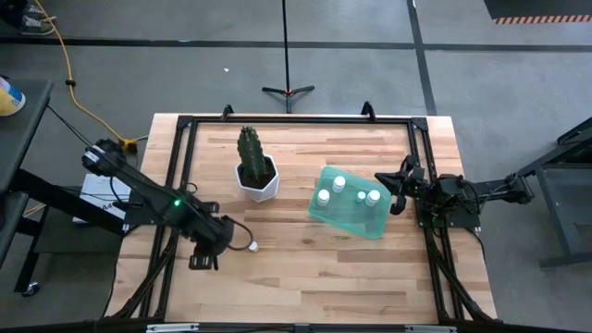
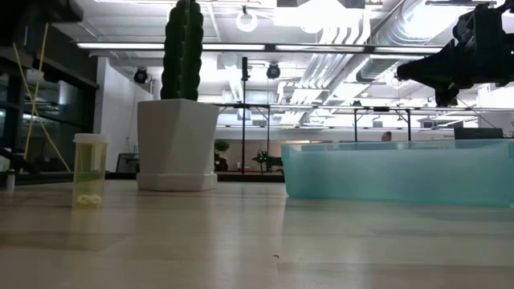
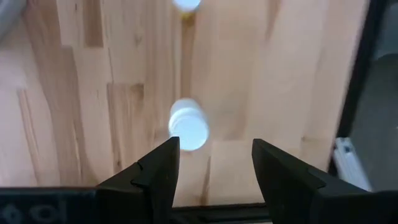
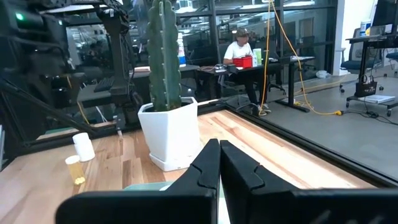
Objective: Pick and place pill bottles into a basket
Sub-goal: Put the white pill bottle into the light green bin
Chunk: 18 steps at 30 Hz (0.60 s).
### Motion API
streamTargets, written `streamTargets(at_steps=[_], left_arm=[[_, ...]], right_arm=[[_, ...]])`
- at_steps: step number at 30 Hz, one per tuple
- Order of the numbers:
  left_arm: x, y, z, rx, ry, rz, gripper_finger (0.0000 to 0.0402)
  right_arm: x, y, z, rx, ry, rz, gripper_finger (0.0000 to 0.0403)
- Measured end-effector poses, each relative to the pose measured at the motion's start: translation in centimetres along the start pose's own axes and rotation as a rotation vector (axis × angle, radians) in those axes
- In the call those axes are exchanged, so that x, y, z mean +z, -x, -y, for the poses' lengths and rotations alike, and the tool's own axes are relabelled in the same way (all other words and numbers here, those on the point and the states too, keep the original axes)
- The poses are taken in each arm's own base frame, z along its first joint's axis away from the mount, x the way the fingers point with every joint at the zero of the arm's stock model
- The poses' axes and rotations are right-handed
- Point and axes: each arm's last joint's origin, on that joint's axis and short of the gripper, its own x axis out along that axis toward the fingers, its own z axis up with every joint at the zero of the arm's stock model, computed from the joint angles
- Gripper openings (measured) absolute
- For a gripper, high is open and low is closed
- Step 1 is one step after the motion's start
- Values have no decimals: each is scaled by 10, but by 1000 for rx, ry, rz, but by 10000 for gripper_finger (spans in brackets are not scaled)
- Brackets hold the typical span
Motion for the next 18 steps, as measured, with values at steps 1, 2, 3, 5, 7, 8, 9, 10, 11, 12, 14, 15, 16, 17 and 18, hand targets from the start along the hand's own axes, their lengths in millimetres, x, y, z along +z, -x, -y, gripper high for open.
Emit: streamTargets(at_steps=[1,2,3,5,7,8,9,10,11,12,14,15,16,17,18], left_arm=[[-2,-4,-1,10,3,-14,237],[-3,-9,-3,16,8,-28,237],[-4,-14,-4,17,14,-44,237],[-8,-24,-6,24,12,-74,237],[-11,-36,-8,19,-7,-90,237],[-13,-43,-10,12,-16,-109,237],[-15,-49,-11,5,-21,-125,237],[-17,-54,-12,-3,-23,-136,237],[-18,-58,-13,-15,-23,-141,237],[-19,-63,-13,-28,-22,-145,237],[-20,-67,-14,-32,-18,-150,237],[-20,-67,-14,-32,-16,-150,237],[-20,-67,-14,-28,-16,-148,237],[-20,-67,-15,-22,-15,-145,237],[-20,-67,-15,-15,-15,-142,237]], right_arm=[[0,0,0,1,0,0,2],[0,0,0,1,0,0,3],[0,0,0,0,0,0,3],[0,0,0,0,-1,0,3],[0,0,0,0,0,-1,2],[0,0,0,0,1,-2,1],[0,0,0,0,1,-2,1],[0,0,0,0,1,-2,2],[0,0,0,0,1,-2,3],[0,0,0,0,1,-2,3],[0,0,0,0,1,-3,3],[0,0,0,0,1,-3,3],[0,0,0,-2,1,-3,2],[0,0,0,-3,1,-2,1],[0,0,0,-6,1,-2,1]])
